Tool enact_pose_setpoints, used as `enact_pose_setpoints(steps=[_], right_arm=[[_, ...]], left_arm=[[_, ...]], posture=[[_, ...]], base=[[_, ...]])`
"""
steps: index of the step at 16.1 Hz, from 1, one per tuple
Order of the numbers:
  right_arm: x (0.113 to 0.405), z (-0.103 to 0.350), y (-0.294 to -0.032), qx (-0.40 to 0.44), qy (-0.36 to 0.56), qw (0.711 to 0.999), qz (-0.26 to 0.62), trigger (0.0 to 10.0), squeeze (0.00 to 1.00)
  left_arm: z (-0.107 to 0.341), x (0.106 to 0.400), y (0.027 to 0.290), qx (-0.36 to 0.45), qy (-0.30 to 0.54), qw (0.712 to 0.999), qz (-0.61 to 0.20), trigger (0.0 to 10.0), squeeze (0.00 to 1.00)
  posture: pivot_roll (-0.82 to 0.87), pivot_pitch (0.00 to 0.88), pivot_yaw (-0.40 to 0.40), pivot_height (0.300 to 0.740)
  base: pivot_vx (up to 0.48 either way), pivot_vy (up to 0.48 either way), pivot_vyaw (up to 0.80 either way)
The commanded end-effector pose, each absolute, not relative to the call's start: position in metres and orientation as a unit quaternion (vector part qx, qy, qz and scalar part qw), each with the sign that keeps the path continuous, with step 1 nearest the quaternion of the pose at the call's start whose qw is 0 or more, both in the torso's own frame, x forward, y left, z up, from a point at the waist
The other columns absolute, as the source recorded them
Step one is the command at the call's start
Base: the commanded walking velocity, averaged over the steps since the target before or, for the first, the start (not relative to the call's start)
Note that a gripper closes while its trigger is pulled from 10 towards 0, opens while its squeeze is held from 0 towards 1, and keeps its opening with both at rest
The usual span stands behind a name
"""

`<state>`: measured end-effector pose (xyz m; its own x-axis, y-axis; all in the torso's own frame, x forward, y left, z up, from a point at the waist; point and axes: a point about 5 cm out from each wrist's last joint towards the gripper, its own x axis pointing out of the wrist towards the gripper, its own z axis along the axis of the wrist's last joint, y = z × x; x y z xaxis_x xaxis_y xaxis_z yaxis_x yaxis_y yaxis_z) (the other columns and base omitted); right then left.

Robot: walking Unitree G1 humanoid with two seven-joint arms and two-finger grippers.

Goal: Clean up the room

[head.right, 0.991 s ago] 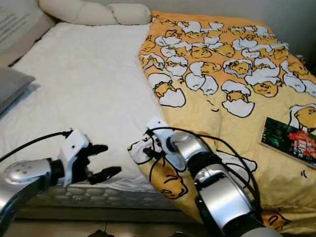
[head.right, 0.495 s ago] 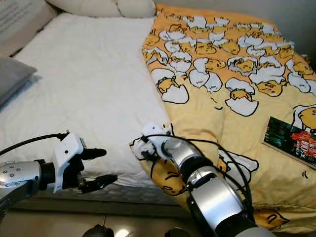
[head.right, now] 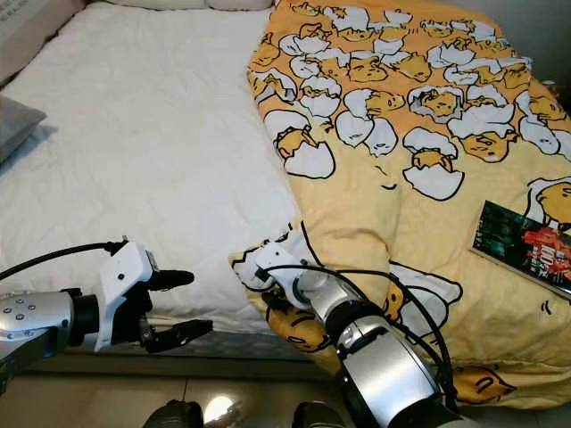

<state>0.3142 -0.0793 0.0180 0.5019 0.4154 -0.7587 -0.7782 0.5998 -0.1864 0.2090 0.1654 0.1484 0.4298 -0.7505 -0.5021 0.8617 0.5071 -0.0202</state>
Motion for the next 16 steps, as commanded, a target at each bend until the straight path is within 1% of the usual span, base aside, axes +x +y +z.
enact_pose_setpoints(steps=[1,4,5,12,16], right_arm=[[0.3116,0.0146,-0.0819,-0.262,0.350,0.824,0.360,0.0,0.00],[0.3128,0.0165,-0.0805,-0.253,0.345,0.828,0.363,0.0,0.00],[0.3134,0.0172,-0.0801,-0.251,0.343,0.829,0.363,0.0,0.00],[0.3165,0.0216,-0.0784,-0.242,0.333,0.833,0.369,0.0,0.00],[0.3183,0.0238,-0.0793,-0.222,0.333,0.840,0.366,0.0,0.00]], left_arm=[[0.1487,0.2052,0.1632,0.123,0.234,0.831,-0.489,10.0,0.00],[0.1477,0.2021,0.1594,0.120,0.243,0.814,-0.514,10.0,0.00],[0.1474,0.2020,0.1595,0.122,0.245,0.812,-0.515,10.0,0.00],[0.1468,0.2047,0.1611,0.125,0.245,0.815,-0.510,10.0,0.00],[0.1464,0.2081,0.1614,0.126,0.242,0.820,-0.503,10.0,0.00]], posture=[[0.11,0.147,-0.038,0.740],[0.11,0.138,-0.035,0.740],[0.11,0.136,-0.035,0.740],[0.11,0.121,-0.036,0.740],[0.10,0.111,-0.030,0.740]], base=[[0.000,0.000,0.00],[0.000,0.000,0.00],[0.000,0.000,0.00],[0.000,0.000,0.00],[0.000,0.000,0.00]])
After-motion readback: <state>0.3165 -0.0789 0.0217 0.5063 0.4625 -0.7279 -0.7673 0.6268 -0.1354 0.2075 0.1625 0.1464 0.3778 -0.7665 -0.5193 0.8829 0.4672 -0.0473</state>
